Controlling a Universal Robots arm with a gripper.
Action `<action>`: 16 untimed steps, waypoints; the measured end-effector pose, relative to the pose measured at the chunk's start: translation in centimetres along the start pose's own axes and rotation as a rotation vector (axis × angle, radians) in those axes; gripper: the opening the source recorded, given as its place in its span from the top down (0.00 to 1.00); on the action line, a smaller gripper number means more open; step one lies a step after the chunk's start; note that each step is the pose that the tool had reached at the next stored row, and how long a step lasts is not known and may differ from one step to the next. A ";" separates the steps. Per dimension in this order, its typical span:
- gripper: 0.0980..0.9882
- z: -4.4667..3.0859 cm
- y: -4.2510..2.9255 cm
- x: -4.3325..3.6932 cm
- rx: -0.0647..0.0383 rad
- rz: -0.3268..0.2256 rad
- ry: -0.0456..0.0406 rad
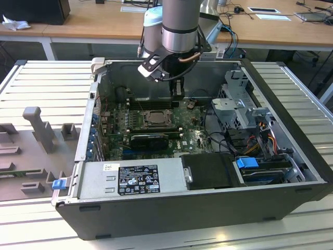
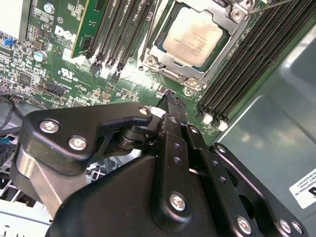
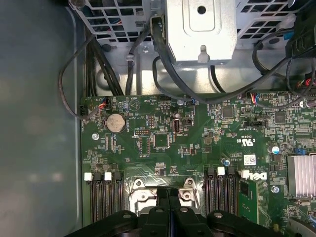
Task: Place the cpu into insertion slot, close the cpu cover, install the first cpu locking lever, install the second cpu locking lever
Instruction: 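Close the cpu cover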
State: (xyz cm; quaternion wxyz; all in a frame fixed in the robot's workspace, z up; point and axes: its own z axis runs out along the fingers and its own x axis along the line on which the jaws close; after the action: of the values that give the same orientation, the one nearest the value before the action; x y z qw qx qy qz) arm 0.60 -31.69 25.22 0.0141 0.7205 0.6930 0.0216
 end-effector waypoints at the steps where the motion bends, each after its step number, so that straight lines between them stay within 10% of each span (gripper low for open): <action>1: 0.99 0.00 -0.03 0.00 0.000 0.000 0.0000; 16: 0.99 -0.03 -0.55 -0.02 0.000 0.000 0.0000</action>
State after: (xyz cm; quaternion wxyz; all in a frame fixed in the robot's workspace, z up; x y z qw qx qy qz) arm 0.05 -31.69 25.22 0.0141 0.7205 0.6930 0.0216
